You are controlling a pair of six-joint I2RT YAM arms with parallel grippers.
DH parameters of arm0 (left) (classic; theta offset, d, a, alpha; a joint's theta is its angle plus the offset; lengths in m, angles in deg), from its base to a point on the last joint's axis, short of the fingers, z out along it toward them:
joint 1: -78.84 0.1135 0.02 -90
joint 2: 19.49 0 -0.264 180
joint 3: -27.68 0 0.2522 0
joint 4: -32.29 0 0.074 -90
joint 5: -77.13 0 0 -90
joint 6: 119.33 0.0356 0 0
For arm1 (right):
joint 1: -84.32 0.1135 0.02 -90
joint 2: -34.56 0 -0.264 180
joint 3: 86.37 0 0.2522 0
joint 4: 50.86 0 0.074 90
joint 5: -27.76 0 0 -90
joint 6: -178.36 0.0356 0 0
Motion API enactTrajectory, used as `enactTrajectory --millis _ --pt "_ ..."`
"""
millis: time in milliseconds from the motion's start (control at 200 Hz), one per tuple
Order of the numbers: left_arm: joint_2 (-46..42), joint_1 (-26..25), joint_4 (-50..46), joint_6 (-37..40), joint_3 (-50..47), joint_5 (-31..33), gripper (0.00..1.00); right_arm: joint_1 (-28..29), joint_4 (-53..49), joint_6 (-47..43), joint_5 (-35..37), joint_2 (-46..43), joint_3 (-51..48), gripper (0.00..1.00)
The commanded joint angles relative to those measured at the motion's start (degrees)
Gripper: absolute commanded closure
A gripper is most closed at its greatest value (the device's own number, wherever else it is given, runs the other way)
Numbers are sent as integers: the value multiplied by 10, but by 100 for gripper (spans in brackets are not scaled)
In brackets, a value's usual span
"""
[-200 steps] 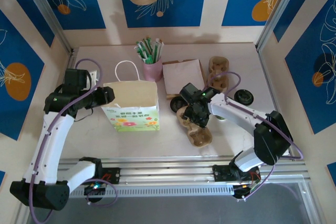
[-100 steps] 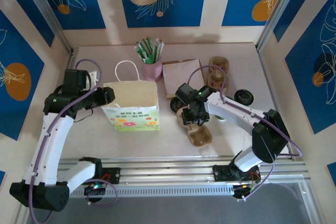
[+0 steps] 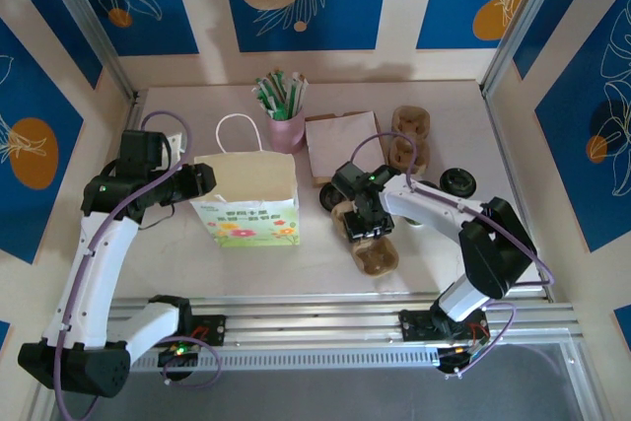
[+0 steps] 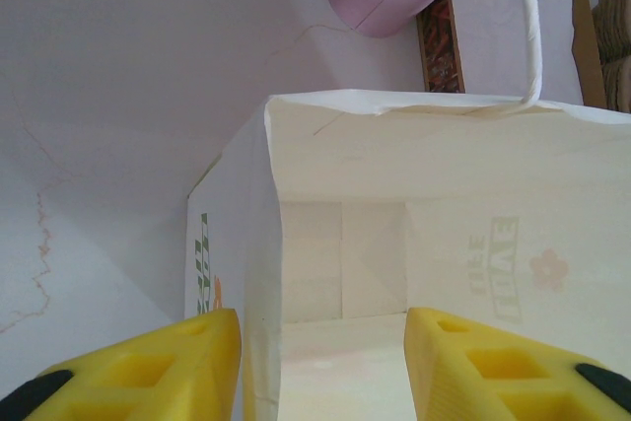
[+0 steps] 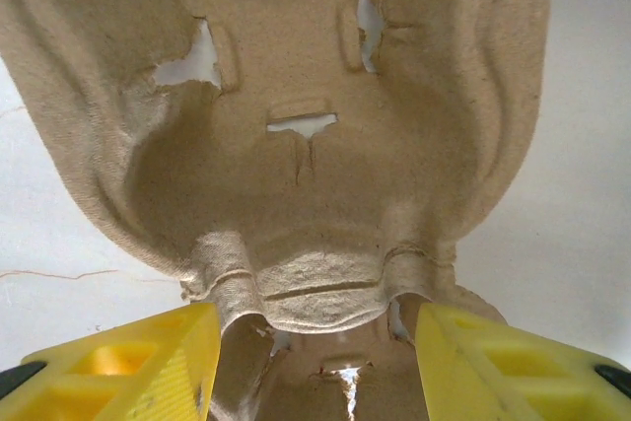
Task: Pack the takeout coffee
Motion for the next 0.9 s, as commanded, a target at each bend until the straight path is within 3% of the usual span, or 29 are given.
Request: enactTrajectory --millis 0,590,895 --pt "-13 -2 1 10 -5 -10 53 4 4 -14 -19 10 -7 45" --pt "-13 -2 -1 11 -1 -11 53 -1 10 -23 -8 44 -17 50" --pt "-14 -2 -2 10 2 -10 53 0 3 -22 2 5 -12 53"
